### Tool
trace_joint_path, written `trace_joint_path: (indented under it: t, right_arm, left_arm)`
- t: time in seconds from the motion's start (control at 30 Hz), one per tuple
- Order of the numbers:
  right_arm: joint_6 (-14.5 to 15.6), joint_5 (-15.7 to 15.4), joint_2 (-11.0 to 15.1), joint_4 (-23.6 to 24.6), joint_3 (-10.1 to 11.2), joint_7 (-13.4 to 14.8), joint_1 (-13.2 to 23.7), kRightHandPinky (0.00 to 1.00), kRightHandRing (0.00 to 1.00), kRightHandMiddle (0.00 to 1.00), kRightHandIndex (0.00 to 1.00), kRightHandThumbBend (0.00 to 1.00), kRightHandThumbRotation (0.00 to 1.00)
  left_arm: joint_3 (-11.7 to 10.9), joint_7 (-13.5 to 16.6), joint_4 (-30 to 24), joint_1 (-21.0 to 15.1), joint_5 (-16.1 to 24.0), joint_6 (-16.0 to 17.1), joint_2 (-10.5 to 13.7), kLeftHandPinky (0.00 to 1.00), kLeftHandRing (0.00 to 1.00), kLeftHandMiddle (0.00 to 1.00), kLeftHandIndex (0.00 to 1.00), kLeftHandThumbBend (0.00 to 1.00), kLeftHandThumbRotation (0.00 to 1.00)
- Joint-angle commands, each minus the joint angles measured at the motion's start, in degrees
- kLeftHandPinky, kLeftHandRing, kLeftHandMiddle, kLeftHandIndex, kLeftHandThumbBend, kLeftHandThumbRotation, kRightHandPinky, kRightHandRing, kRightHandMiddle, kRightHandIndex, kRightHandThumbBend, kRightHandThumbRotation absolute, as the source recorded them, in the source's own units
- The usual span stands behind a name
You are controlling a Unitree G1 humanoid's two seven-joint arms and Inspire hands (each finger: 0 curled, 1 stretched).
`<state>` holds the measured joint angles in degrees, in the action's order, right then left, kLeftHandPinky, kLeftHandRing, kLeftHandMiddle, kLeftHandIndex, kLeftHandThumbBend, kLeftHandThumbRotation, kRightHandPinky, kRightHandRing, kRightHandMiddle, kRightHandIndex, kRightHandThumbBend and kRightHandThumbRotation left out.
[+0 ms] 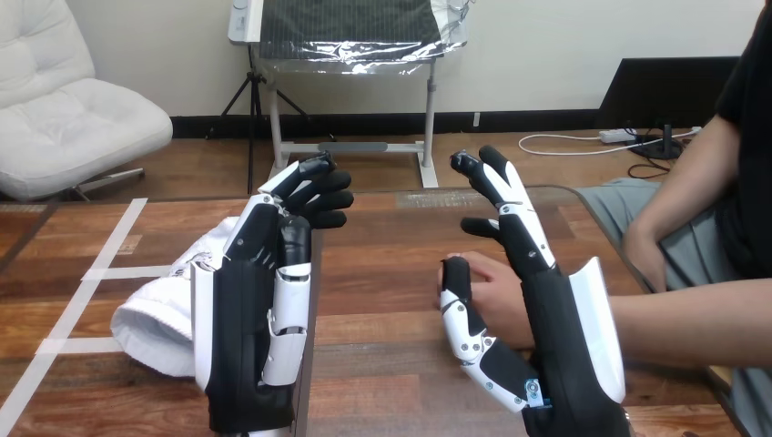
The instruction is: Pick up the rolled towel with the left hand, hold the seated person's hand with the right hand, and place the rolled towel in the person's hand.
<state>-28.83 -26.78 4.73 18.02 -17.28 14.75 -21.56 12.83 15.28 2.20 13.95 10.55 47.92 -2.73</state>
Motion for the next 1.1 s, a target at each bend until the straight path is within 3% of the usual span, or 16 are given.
trace_joint_path:
  t: [0.0, 0.3, 0.57, 1.07]
  right_arm:
    - [-0.2, 2.3, -0.9, 0.8, 0.1, -1.4, 3.0, 0.97, 0.99, 1.0, 0.99, 0.0, 0.0]
    - [-0.5, 2.6, -1.6, 0.7, -0.2, -2.3, 3.1, 1.0, 1.0, 1.0, 1.0, 0.0, 0.0]
    - [0.0, 1.7, -1.7, 1.0, -0.3, -2.5, 3.2, 1.0, 1.0, 1.0, 1.0, 0.0, 0.0]
    - [0.8, -0.4, -1.4, 1.5, 0.1, -2.6, 3.2, 1.0, 1.0, 1.0, 1.0, 0.0, 0.0]
  left_arm:
    - [1.6, -0.5, -0.6, 3.2, -0.5, 0.6, -2.5, 0.62, 0.67, 0.71, 0.75, 0.29, 0.9]
    - [2.4, -2.0, -0.2, 2.9, -2.8, 1.2, -2.4, 0.62, 0.67, 0.72, 0.77, 0.3, 0.9]
    - [2.5, -2.6, -0.1, 3.0, -3.2, 1.4, -2.7, 0.62, 0.69, 0.75, 0.81, 0.34, 0.97]
    - [2.2, -3.5, 1.6, 2.4, -2.5, 3.8, -2.0, 0.65, 0.75, 0.85, 0.92, 0.54, 1.0]
